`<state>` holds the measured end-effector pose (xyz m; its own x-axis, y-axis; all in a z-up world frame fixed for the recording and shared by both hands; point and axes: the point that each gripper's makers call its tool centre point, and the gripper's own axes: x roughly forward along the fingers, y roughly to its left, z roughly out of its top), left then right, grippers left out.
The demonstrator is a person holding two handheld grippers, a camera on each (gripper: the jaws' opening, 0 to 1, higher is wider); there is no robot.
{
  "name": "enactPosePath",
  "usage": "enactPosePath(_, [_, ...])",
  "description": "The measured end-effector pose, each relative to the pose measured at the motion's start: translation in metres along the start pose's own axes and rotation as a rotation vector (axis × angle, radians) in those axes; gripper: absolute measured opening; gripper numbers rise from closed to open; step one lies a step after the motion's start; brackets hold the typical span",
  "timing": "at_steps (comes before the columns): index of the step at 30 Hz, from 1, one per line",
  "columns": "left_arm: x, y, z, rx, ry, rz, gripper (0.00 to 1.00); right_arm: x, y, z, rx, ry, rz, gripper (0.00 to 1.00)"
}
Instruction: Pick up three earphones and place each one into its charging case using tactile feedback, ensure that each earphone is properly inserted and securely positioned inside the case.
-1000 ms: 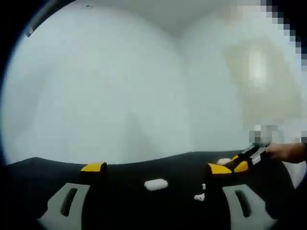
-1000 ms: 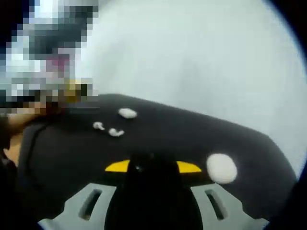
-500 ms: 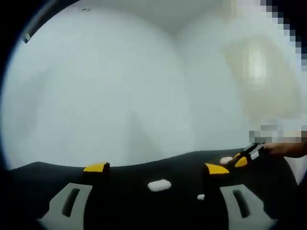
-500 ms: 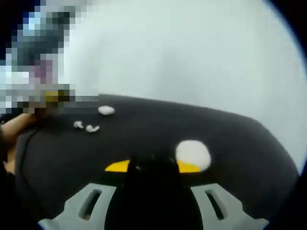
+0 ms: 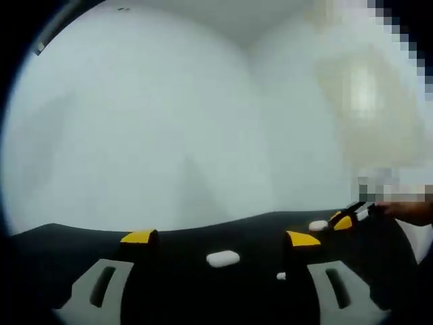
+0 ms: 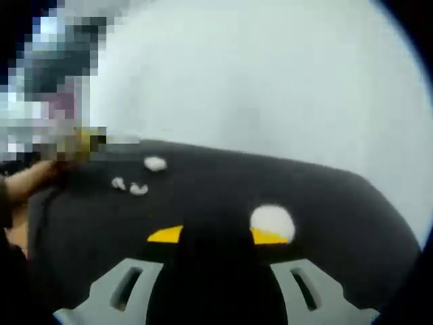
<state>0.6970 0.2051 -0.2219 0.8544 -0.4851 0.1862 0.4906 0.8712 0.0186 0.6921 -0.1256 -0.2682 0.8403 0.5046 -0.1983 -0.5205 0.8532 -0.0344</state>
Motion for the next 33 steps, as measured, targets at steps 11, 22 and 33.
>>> enactPosePath(11, [0.001, 0.003, -0.001, -0.010, -0.008, 0.008, 0.89, 0.041, 0.040, 0.043, 0.109, -0.190, 0.174, 0.60])
enactPosePath(22, [0.001, 0.014, -0.003, -0.002, -0.003, 0.057, 0.86, 0.092, 0.068, 0.052, 0.079, -0.144, 0.240, 0.61])
enactPosePath(33, [-0.004, 0.030, 0.001, -0.059, -0.016, 0.118, 0.82, 0.146, 0.102, 0.043, -0.055, -0.028, 0.369, 0.58])
